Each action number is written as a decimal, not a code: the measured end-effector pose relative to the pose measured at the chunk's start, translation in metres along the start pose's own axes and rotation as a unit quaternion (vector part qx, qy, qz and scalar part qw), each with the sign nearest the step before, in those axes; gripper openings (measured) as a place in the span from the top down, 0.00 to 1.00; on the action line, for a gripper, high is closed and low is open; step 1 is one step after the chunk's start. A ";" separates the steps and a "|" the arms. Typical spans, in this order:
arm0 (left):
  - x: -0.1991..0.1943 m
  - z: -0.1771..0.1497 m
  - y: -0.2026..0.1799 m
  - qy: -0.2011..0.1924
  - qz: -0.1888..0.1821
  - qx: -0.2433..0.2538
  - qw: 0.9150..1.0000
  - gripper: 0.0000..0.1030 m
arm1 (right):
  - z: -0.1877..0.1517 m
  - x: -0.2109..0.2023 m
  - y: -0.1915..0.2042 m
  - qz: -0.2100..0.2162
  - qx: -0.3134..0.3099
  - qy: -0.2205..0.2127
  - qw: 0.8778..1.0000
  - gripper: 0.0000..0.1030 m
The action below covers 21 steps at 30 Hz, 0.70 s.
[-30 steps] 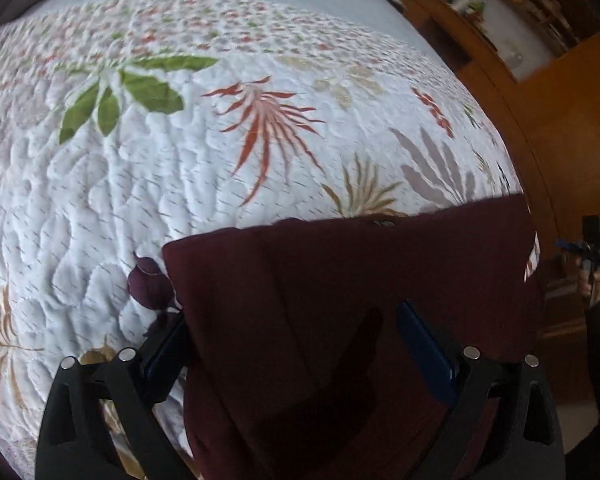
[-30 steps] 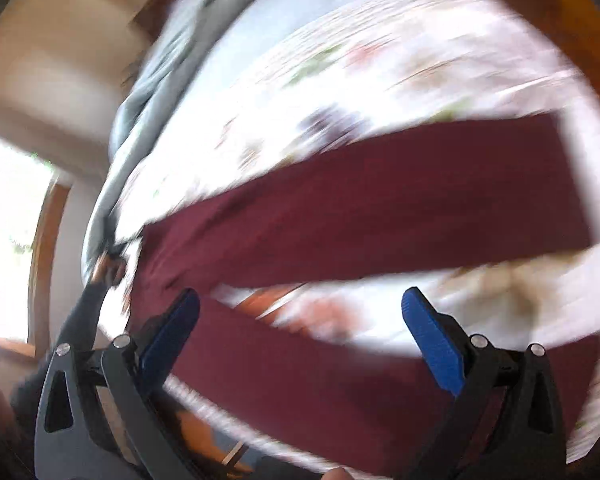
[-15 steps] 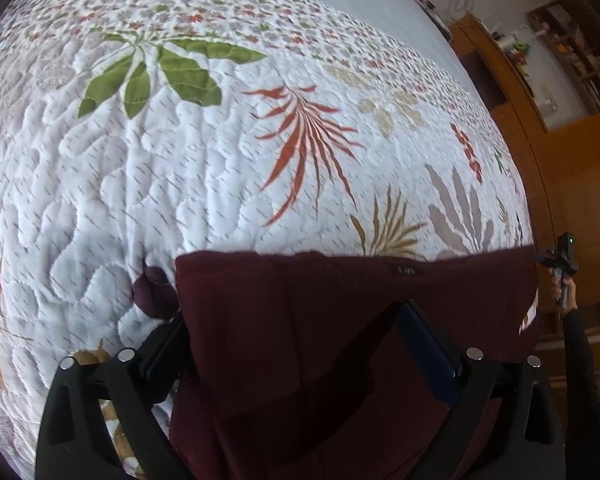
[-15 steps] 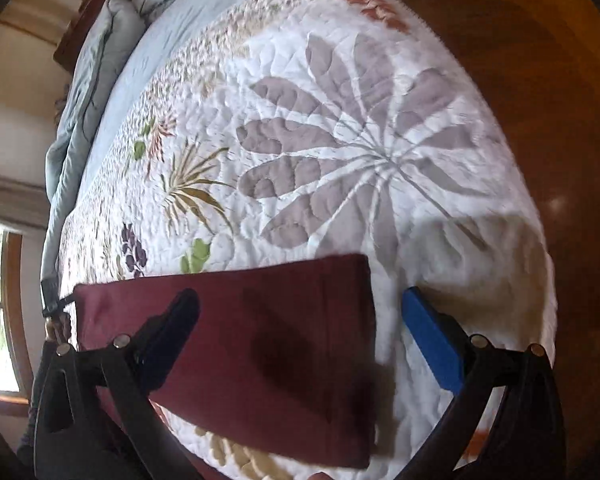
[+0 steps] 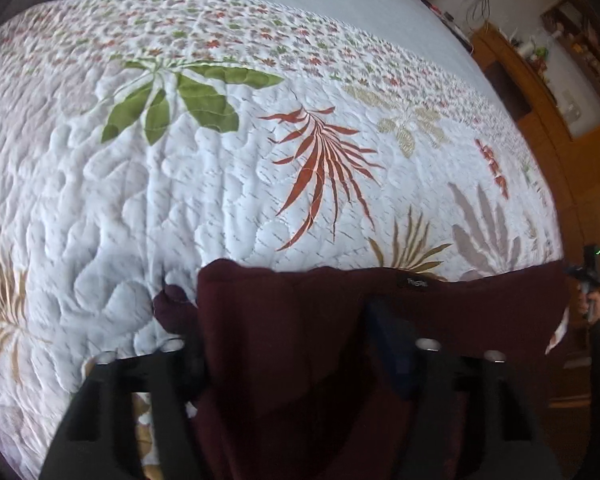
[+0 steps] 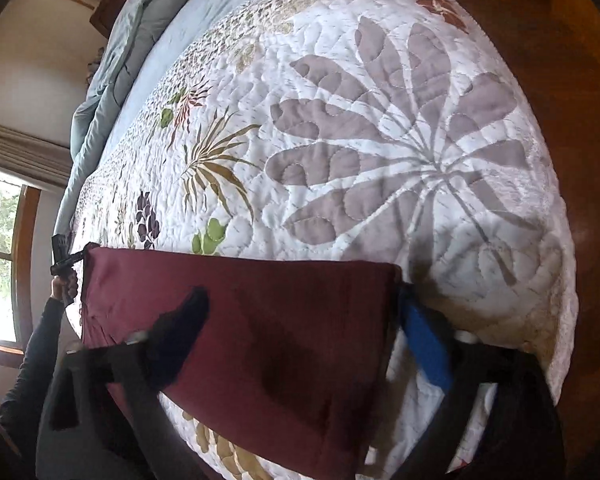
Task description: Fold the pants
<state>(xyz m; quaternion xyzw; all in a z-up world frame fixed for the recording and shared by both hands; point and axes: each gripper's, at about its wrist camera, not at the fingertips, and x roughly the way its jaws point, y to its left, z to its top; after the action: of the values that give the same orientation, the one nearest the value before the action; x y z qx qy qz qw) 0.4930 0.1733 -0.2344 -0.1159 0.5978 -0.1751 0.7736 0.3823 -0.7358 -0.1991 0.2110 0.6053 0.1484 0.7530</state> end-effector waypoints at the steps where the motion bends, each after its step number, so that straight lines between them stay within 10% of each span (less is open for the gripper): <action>1: -0.001 -0.001 -0.001 -0.001 0.004 0.002 1.000 0.46 | 0.000 -0.002 0.000 -0.004 0.005 -0.001 1.000 0.56; 9: -0.015 -0.013 0.004 -0.030 0.007 -0.025 0.999 0.75 | -0.006 -0.011 0.002 -0.013 0.008 -0.016 1.000 0.78; 21: -0.077 -0.027 -0.015 -0.104 -0.010 -0.033 0.994 0.82 | -0.023 -0.061 0.034 -0.046 0.002 -0.091 0.995 0.78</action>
<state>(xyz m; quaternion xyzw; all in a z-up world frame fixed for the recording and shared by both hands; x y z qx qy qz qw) 0.4474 0.1920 -0.1678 -0.1651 0.5186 -0.1495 0.8255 0.3474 -0.7324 -0.1345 0.1973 0.5438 0.0928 0.8104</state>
